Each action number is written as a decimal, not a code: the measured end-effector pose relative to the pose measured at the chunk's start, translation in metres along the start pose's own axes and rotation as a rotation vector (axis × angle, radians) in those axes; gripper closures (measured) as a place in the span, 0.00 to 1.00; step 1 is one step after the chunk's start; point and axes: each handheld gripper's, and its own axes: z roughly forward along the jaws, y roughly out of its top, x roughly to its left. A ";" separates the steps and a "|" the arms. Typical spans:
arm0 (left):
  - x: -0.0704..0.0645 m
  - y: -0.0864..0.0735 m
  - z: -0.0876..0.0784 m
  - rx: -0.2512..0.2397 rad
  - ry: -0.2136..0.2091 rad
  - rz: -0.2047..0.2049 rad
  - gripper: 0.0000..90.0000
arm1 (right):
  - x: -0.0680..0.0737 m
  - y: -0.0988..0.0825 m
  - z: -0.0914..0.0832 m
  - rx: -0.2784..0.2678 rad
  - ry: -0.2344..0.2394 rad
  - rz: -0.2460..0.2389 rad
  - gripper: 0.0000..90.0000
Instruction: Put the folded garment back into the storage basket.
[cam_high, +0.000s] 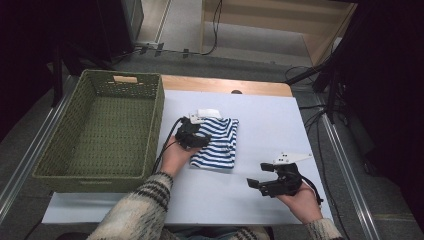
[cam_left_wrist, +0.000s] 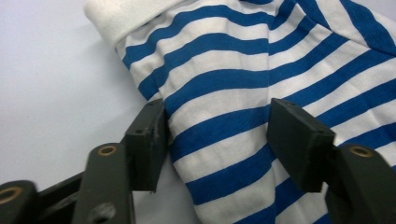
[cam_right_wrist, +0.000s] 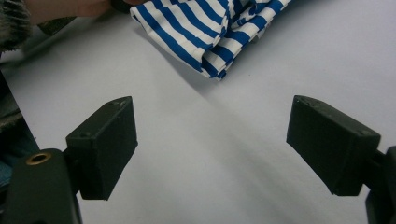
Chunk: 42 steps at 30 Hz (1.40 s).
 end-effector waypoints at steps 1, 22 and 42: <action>0.001 -0.001 -0.001 -0.005 0.002 -0.007 0.49 | 0.000 0.000 0.000 0.002 0.001 0.000 0.16; 0.012 0.008 -0.007 0.040 -0.132 -0.234 0.86 | -0.002 -0.001 0.001 0.009 -0.007 -0.002 0.16; -0.006 0.043 -0.042 0.002 -0.226 -0.288 0.86 | -0.001 -0.001 0.000 0.010 -0.011 -0.003 0.16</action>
